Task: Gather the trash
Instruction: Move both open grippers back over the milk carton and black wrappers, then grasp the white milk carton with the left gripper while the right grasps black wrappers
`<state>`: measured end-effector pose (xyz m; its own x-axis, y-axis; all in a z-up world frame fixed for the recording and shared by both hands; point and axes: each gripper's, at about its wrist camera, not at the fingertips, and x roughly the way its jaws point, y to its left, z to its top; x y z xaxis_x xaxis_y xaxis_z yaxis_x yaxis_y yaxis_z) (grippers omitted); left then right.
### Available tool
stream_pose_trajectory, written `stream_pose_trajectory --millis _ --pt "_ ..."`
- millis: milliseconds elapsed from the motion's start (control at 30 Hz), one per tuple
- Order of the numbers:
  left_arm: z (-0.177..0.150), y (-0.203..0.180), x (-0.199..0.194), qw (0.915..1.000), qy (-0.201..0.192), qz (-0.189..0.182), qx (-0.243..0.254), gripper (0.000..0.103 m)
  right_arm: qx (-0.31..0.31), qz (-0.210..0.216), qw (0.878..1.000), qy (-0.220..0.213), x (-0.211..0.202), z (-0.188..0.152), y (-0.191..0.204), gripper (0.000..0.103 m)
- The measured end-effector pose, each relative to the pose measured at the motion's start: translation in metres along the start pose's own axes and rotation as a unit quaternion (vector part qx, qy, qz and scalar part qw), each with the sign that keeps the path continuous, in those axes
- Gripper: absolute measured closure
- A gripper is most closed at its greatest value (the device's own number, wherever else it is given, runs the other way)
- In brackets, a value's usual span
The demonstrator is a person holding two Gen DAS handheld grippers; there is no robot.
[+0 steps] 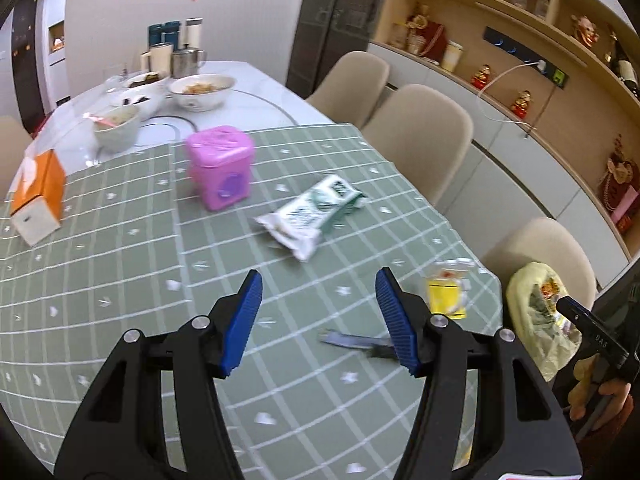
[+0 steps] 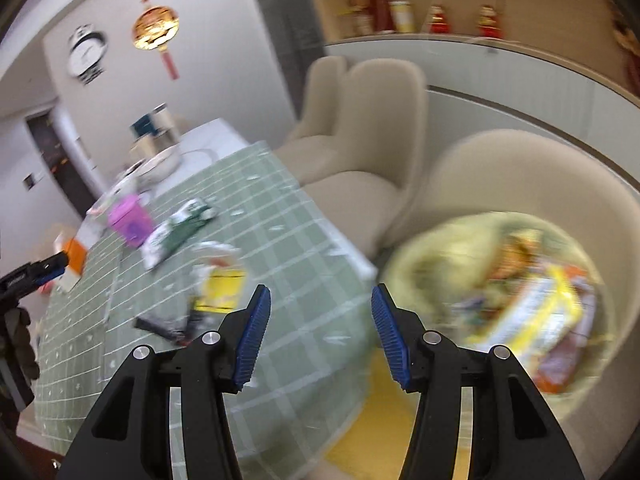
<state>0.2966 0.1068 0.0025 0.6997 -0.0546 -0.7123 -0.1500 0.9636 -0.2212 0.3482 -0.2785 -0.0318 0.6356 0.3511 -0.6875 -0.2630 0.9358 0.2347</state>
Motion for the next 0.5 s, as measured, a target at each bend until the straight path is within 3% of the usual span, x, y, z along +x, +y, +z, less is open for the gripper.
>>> stream_pose_trajectory --millis 167,300,400,500 --pt "0.003 0.039 0.003 0.9998 0.002 0.006 -0.019 0.047 -0.048 0.054 0.997 0.025 0.028 -0.015 0.066 0.053" --pt "0.002 0.060 0.012 0.9992 0.006 -0.002 -0.040 0.047 -0.094 0.070 0.990 0.081 0.066 -0.035 0.108 0.053" --pt "-0.006 0.073 0.021 0.9978 0.012 -0.021 -0.062 0.047 -0.105 0.067 0.984 0.125 0.094 -0.048 0.121 0.053" --pt "-0.015 0.082 0.033 0.9969 0.028 -0.034 -0.065 0.046 -0.093 0.052 0.984 0.142 0.117 -0.052 0.125 0.053"
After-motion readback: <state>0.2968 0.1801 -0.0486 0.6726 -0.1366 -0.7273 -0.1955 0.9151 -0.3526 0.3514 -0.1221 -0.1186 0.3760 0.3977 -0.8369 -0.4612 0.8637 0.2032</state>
